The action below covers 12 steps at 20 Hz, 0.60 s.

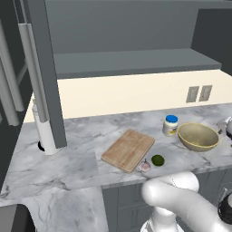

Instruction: Open the cabinet. Place the bowl and condiment on the counter. Then place the lime and garlic on the cutting board.

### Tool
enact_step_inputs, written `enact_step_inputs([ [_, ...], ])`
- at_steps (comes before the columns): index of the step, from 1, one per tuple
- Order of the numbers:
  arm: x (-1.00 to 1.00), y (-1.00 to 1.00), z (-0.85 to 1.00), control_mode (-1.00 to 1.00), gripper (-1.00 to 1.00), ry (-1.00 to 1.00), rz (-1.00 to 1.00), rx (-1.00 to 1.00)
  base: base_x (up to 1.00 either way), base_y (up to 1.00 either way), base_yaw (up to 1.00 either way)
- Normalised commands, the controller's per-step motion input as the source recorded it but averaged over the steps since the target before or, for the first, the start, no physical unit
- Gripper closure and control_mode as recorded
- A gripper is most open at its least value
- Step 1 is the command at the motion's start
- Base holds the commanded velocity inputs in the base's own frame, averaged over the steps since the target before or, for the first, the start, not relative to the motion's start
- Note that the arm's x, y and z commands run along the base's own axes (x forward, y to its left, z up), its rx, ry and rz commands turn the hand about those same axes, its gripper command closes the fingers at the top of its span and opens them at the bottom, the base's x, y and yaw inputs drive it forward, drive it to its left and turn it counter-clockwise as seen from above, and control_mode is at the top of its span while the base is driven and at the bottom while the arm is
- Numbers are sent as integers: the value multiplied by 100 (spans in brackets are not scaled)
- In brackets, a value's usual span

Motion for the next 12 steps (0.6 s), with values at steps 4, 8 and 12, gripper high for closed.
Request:
enact_step_inputs([
  [4, -45, 51, 52, -100, -100, -6, 0, 0, 0, 0, 0],
  [8, -25, 77, 45, -100, -100, 0, 0, -5, 0, 0, 0],
  [12, -19, 63, 45, -100, -100, 1, 1, -9, 0, 0, 0],
])
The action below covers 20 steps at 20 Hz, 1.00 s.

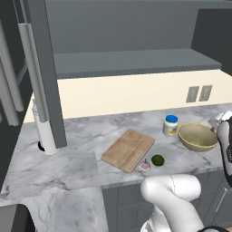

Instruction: Open the cabinet. Place the bowl and condiment on the counter. Then place the lime and garlic on the cutting board.

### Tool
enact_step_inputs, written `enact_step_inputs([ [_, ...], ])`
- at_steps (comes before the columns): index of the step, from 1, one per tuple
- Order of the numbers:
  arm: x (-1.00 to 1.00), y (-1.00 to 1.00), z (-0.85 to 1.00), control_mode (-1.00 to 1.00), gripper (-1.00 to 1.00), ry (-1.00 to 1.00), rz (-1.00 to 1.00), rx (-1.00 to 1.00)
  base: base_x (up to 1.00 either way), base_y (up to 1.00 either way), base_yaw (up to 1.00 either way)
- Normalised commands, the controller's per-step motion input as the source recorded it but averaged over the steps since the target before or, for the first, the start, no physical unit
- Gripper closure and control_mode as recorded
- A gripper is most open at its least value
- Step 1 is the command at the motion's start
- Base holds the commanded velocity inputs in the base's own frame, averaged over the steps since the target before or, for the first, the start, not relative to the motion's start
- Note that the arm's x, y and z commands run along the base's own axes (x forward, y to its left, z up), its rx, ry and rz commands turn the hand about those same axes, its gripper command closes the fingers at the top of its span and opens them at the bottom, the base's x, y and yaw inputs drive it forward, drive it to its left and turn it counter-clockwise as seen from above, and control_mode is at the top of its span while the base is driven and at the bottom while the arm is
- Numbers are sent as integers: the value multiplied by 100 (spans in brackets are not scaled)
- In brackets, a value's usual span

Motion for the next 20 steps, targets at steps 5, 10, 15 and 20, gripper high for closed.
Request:
enact_step_inputs([
  [5, -13, 46, 38, -100, -100, 6, 3, -9, 0, 0, 0],
  [10, -6, 63, 29, -100, -100, 3, 4, -11, 0, 0, 0],
  [15, -25, 53, 6, -100, -100, -2, 4, -13, 0, 0, 0],
  [20, -46, 4, -1, -100, -100, -18, 6, -4, 0, 0, 0],
])
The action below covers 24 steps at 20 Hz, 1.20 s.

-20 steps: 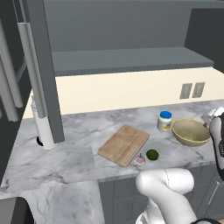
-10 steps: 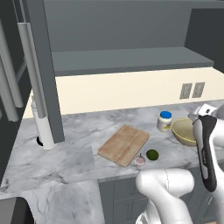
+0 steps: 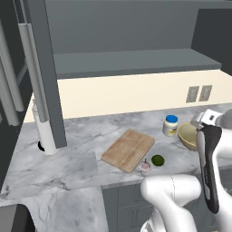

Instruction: Open the cabinet. Place the bowl and condiment on the counter. Then place the lime and garlic on the cutting board.

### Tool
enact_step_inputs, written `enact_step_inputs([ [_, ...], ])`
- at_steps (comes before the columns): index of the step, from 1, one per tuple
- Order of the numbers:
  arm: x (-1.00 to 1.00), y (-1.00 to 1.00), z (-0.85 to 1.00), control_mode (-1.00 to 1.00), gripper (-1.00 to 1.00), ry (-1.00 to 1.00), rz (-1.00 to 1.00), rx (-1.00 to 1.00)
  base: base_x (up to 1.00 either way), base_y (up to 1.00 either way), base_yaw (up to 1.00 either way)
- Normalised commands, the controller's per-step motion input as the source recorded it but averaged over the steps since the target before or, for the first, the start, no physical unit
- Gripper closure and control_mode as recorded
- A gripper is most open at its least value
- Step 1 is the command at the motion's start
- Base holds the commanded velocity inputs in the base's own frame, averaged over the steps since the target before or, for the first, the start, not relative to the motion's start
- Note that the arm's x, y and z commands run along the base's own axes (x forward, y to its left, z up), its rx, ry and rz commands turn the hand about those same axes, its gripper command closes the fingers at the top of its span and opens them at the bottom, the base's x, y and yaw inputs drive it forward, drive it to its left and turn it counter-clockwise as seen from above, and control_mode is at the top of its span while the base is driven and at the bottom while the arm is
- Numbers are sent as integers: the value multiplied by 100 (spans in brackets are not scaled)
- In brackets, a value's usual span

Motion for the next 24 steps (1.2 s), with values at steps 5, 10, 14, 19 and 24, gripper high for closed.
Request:
enact_step_inputs([
  [5, -36, 27, 37, -100, -100, -3, 17, -2, 0, 0, 0],
  [10, 0, 96, 0, -100, -100, 3, 8, -19, 0, 0, 0],
  [14, -15, 58, 0, -100, -100, 8, 0, -12, 0, 0, 0],
  [19, -34, 10, 0, -100, -100, 1, 14, -15, 0, 0, 0],
  [24, -4, 38, 1, -100, -100, 3, 38, -22, 0, 0, 0],
])
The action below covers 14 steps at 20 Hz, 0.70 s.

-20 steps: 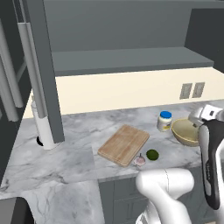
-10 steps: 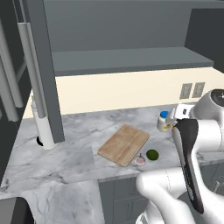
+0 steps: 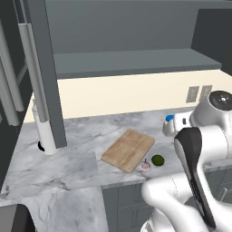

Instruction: Open the cabinet. Place the bowl and condiment on the counter. Then place the lime and garlic on the cutting board.

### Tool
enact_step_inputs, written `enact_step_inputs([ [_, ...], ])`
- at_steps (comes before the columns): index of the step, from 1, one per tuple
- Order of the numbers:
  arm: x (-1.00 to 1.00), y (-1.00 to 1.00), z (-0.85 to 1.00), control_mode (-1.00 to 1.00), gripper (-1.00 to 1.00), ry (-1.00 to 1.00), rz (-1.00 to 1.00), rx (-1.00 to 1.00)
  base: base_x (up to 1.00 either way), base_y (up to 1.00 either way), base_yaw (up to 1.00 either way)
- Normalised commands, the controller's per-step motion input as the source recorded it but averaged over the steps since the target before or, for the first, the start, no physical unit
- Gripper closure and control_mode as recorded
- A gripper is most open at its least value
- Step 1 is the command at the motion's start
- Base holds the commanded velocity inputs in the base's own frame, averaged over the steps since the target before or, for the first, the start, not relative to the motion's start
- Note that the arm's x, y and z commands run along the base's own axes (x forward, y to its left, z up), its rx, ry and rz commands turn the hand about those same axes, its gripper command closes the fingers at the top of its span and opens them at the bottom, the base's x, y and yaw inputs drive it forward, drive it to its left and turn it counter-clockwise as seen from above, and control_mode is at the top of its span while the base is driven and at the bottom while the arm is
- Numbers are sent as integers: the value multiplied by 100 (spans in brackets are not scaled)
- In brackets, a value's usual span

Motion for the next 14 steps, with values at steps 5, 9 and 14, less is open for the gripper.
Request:
enact_step_inputs([
  [5, 19, 51, -7, -100, -100, 14, 46, -6, 0, 0, 0],
  [9, 31, 45, -17, -100, -100, 24, 38, 1, 0, 0, 0],
  [14, 7, 34, -39, -100, -100, 23, 25, 0, 0, 0, 0],
])
